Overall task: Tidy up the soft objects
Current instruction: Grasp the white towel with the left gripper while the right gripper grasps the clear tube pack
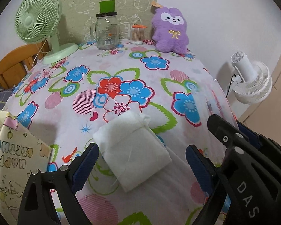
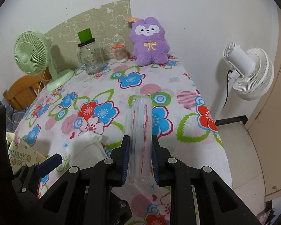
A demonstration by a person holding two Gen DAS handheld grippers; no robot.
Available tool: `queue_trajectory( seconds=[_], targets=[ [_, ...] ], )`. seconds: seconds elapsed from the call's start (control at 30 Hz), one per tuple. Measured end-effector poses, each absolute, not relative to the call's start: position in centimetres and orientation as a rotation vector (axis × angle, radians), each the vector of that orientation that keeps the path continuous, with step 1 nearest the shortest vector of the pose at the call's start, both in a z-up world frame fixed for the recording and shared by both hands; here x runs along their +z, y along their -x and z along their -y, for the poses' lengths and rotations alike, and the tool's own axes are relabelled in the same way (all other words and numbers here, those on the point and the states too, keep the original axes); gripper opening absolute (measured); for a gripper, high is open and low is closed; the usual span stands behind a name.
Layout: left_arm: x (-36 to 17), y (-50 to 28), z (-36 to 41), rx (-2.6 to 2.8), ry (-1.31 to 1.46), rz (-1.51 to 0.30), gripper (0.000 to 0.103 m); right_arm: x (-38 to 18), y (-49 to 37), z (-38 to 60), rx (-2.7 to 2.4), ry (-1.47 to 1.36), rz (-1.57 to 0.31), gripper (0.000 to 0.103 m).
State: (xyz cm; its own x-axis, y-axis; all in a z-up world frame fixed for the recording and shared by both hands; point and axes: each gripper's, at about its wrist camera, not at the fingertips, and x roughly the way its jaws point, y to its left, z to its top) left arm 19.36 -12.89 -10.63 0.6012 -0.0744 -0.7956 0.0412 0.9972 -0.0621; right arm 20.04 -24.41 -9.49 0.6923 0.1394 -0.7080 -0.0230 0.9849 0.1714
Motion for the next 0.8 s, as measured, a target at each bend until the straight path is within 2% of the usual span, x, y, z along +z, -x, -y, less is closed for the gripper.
queue_trajectory(
  seconds=[0.8],
  targets=[
    [-13.5, -21.5, 12.1, -0.006, 0.069, -1.016, 0.096, -12.6, -22.6, 24.0, 0.086, -0.169, -0.879, 0.025]
  ],
)
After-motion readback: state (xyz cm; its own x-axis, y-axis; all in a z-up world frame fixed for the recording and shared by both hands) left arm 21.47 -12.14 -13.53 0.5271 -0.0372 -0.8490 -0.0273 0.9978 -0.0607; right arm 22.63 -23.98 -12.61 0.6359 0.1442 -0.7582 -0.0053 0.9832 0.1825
